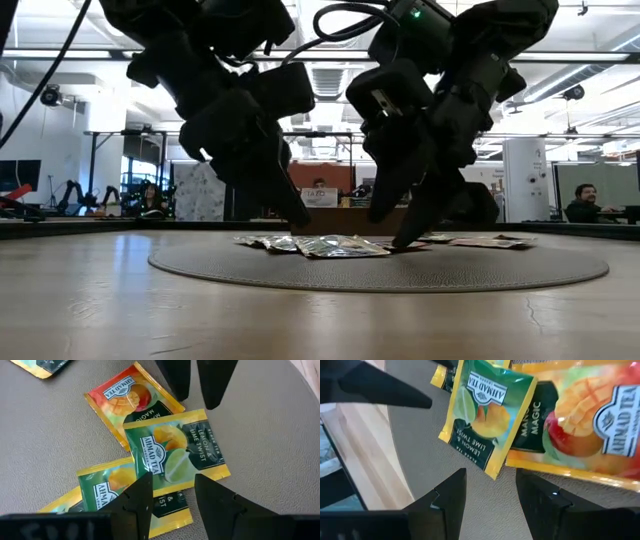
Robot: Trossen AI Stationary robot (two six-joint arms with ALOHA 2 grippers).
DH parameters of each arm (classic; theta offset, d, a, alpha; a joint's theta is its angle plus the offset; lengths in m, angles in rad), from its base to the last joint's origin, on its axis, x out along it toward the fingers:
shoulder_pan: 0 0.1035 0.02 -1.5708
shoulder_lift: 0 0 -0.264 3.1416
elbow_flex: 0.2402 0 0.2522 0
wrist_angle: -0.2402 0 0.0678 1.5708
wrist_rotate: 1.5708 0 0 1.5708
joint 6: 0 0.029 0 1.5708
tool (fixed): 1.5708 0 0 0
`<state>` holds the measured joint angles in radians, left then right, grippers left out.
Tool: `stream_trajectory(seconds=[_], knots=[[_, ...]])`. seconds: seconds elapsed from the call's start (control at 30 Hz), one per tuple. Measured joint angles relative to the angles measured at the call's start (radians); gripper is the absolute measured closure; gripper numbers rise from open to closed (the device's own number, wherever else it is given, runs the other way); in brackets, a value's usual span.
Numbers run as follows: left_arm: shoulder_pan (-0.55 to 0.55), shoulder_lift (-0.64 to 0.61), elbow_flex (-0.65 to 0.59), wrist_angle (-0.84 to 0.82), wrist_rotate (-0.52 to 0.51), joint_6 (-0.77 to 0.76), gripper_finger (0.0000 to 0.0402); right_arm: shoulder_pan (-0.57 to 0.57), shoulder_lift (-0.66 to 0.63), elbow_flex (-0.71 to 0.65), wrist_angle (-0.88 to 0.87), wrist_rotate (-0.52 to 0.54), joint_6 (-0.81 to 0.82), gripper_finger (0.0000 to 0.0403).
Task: Pick & Place Tea
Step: Put the yellow tea bag into the right section of the wooden organizer
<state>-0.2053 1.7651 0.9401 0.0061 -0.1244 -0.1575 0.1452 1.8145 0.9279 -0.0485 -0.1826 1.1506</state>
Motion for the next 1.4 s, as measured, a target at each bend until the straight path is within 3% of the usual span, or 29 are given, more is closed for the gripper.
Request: stream_trajectory(seconds=[0.7, 1.4], knots=[[0.055, 0.013, -0.003, 0.002, 0.134, 0.138, 0.0262, 0.045, 0.017, 0.001, 0.007, 0.004, 0.100, 0.0234], [0.055, 0.101, -0.002, 0.113, 0.187, -0.005, 0.0262, 0.038, 0.047, 0.002, 0.090, 0.081, 0.128, 0.0235]])
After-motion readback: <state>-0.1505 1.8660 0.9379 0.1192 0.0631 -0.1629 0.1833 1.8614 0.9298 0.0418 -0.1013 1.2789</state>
